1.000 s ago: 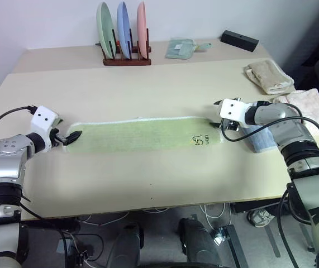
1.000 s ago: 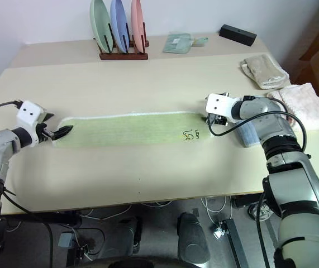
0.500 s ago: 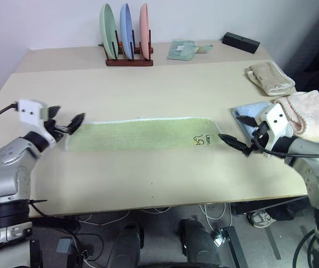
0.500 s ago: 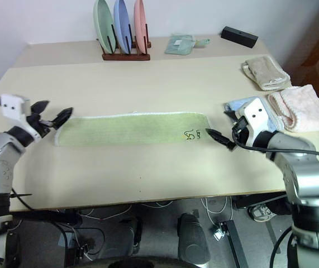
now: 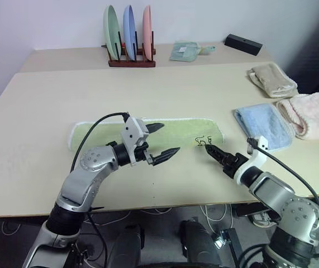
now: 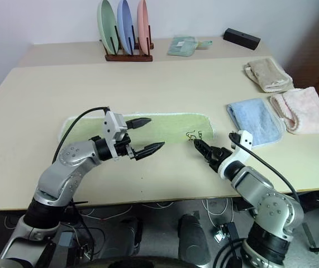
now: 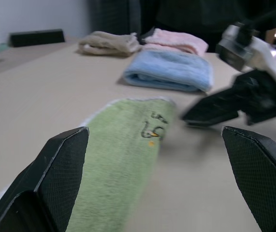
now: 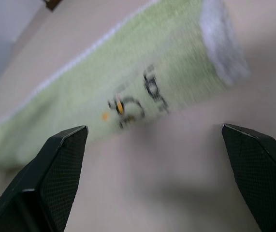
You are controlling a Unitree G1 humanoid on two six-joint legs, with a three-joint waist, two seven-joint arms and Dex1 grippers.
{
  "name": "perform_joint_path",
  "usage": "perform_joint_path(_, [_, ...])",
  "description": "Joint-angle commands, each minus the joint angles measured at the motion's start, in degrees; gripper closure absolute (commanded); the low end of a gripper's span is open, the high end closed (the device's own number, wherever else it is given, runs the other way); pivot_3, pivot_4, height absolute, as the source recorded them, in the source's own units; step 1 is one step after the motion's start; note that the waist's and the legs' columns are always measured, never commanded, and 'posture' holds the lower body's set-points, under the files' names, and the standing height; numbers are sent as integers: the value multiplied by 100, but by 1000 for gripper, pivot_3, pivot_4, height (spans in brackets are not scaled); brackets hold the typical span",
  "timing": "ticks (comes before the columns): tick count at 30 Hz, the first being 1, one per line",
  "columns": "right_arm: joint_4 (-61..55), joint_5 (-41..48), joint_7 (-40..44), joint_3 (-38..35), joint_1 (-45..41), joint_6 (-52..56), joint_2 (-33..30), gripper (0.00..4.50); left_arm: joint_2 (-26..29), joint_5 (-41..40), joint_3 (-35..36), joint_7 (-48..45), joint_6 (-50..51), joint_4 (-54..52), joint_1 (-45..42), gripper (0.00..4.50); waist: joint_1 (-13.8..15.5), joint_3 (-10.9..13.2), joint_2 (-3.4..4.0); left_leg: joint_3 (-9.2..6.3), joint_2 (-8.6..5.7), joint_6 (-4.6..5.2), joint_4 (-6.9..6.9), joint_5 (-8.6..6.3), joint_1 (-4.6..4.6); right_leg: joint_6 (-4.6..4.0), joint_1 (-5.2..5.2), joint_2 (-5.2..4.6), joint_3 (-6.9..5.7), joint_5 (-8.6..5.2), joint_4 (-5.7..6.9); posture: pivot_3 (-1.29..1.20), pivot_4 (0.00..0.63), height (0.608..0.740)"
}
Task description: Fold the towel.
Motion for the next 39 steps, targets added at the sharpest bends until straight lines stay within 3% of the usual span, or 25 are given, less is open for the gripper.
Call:
perform_joint_path(1, [472, 199, -517, -276, -375, -230, 165, 12, 79, 51, 66, -83, -113, -116, -8, 0, 0, -1, 0, 0, 0, 0, 1, 0, 0, 0, 1, 0, 0, 0, -1, 0, 150, 740])
perform_joint_path(7, [1444, 141, -894, -362, -899, -738, 127, 12, 229, -9, 253, -116, -74, -195, 94, 0, -10, -3, 0, 0, 0, 1, 1, 0, 1, 0, 3, 0, 0, 0, -2, 0, 150, 740])
perform_joint_path(8, [1548, 137, -899, -337, -959, -809, 90, 252, 250, 2, 263, -105, -77, -226, 122, 0, -11, -3, -1, 0, 0, 1, 1, 0, 1, 0, 3, 0, 0, 0, -2, 0, 150, 740])
perform_joint_path(11, [1630, 152, -923, -223, -1005, -940, 6, 1338, 271, 11, 270, -67, -80, -270, 183, 0, -7, -4, 0, 0, 0, 1, -1, 0, 2, 0, 2, 0, 0, 0, -2, 0, 150, 740])
perform_joint_path(17, [1408, 265, -1027, -186, -925, -1079, -175, 4442, 271, 71, 221, -19, -108, -349, 318, 0, -8, -3, 1, -2, 0, 2, -1, 0, 0, 1, 2, 0, -1, -1, -3, 0, 150, 740])
perform_joint_path(25, [590, 348, -710, 17, -518, -904, -1387, 4480, 326, 160, 231, -106, -203, -242, 311, 0, -3, 0, 8, -3, -1, 4, -5, -2, -17, -1, -3, 0, -4, -3, -26, 0, 150, 740])
perform_joint_path(28, [196, 176, -46, 348, -526, -730, -2517, 4480, 351, 183, 280, -175, -273, -101, 265, 0, -9, 7, 23, -3, 0, 7, -8, -3, -15, -16, -3, 1, -3, -12, -26, 0, 150, 740])
perform_joint_path(31, [74, 50, 280, 771, -664, -763, -2957, 4480, 344, 205, 277, -201, -316, -23, 229, 0, -17, 5, 21, 0, 0, 7, -7, -3, -16, -18, -2, 1, -2, -13, -34, 0, 150, 740])
perform_joint_path(35, [-676, -676, 1140, 2863, -1243, -865, -3491, 4480, 311, 255, 292, -172, -339, 37, 160, 0, -56, 6, 23, -3, 2, 10, -9, -5, -14, -18, -2, 3, -3, -13, -36, 0, 150, 740])
perform_joint_path(39, [-499, -1134, 1298, 3887, -1665, -1052, -2934, 4480, 303, 276, 321, -122, -303, -33, 240, 0, -17, 4, 20, -14, 2, 10, -9, -5, -21, -8, 0, 3, -14, -9, -46, 0, 150, 740])
